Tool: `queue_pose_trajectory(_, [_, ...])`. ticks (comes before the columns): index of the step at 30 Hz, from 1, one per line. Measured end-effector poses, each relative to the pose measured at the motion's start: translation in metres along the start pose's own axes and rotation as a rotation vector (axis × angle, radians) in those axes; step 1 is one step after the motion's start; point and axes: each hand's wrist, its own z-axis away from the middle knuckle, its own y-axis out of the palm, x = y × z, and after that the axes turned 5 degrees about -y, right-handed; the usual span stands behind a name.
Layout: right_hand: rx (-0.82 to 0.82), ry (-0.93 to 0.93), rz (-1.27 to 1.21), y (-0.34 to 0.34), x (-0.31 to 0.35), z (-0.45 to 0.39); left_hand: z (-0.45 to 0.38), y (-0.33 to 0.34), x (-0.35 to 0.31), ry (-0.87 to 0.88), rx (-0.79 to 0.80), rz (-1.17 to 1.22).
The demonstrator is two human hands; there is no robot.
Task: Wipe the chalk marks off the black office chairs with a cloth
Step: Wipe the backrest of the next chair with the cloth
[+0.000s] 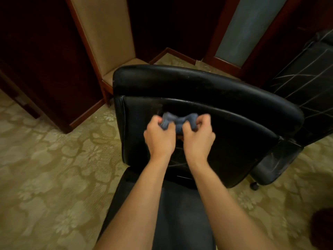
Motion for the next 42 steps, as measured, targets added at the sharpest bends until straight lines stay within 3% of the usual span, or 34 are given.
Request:
queue_pose_trajectory(3, [0.091, 0.147, 0.049, 0.012, -0.026, 0.028, 0.009, -0.003, 0.036, -0.162, -0.016, -0.078])
queue_pose_trajectory(5, [0.082, 0.185, 0.026, 0.016, -0.027, 0.032, 0.007, -0.009, 0.037, -0.126, -0.007, -0.043])
queue_pose_trajectory(12, [-0.032, -0.014, -0.236, 0.015, 0.049, -0.004, -0.016, -0.032, -0.039, 0.115, -0.121, 0.169])
queue_pose_trajectory(19, [-0.013, -0.066, -0.147, 0.038, 0.057, -0.002, -0.036, -0.042, -0.035, 0.14, -0.153, 0.002])
queue_pose_trajectory(21, [0.034, -0.043, -0.077, 0.043, 0.04, 0.013, -0.031, -0.04, -0.008, 0.067, -0.14, 0.001])
queue_pose_trajectory(25, [0.211, 0.117, 0.06, 0.05, -0.009, 0.048, -0.023, -0.034, 0.064, -0.266, -0.077, -0.004])
queue_pose_trajectory(27, [0.218, 0.144, 0.075, 0.049, -0.017, 0.053, -0.021, -0.035, 0.076, -0.283, -0.049, 0.034])
queue_pose_trajectory(32, [0.108, -0.031, -0.117, 0.045, 0.039, 0.026, -0.032, -0.05, 0.01, -0.105, -0.116, 0.173])
queue_pose_trajectory(36, [0.092, -0.183, -0.135, 0.039, 0.082, 0.002, -0.046, -0.061, -0.037, 0.115, -0.188, 0.198])
queue_pose_trajectory(42, [0.114, -0.129, -0.046, 0.048, 0.052, 0.016, -0.041, -0.054, -0.002, 0.168, -0.165, -0.002])
